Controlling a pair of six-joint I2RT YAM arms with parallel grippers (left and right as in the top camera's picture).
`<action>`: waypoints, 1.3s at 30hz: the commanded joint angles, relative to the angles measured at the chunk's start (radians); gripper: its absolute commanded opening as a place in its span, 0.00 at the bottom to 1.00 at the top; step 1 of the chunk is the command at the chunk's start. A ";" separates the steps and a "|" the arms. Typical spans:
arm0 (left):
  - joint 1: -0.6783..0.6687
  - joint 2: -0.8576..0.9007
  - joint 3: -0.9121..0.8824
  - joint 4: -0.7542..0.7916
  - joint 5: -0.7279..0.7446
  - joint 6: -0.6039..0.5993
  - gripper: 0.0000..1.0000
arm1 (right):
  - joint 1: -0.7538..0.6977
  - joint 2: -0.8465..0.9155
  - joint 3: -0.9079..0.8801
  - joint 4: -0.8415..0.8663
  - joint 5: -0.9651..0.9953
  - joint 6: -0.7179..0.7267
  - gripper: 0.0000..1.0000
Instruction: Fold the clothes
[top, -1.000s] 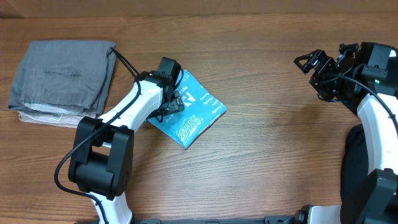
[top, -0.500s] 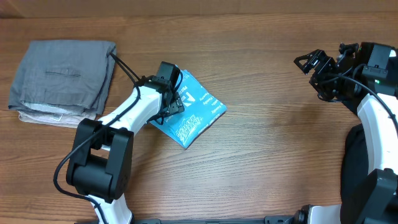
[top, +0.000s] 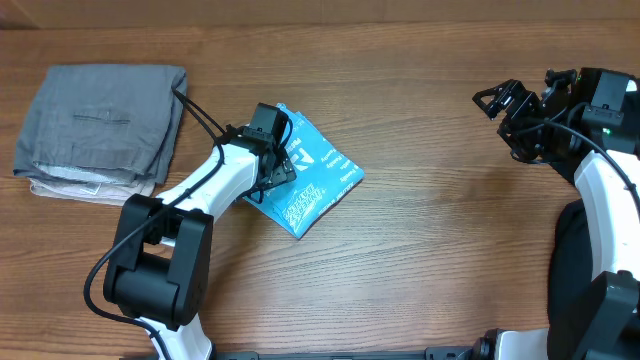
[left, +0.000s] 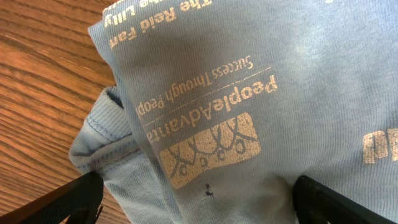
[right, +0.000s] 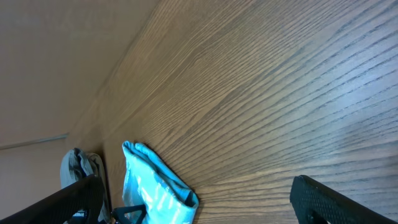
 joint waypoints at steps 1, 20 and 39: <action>0.016 0.023 -0.039 -0.030 -0.014 0.058 1.00 | 0.001 -0.003 0.006 0.003 -0.008 -0.002 1.00; 0.015 0.023 -0.039 -0.074 -0.004 0.071 1.00 | 0.001 -0.003 0.006 0.003 -0.008 -0.002 1.00; 0.013 0.106 -0.039 -0.096 0.047 0.042 0.85 | 0.001 -0.003 0.006 0.003 -0.008 -0.002 1.00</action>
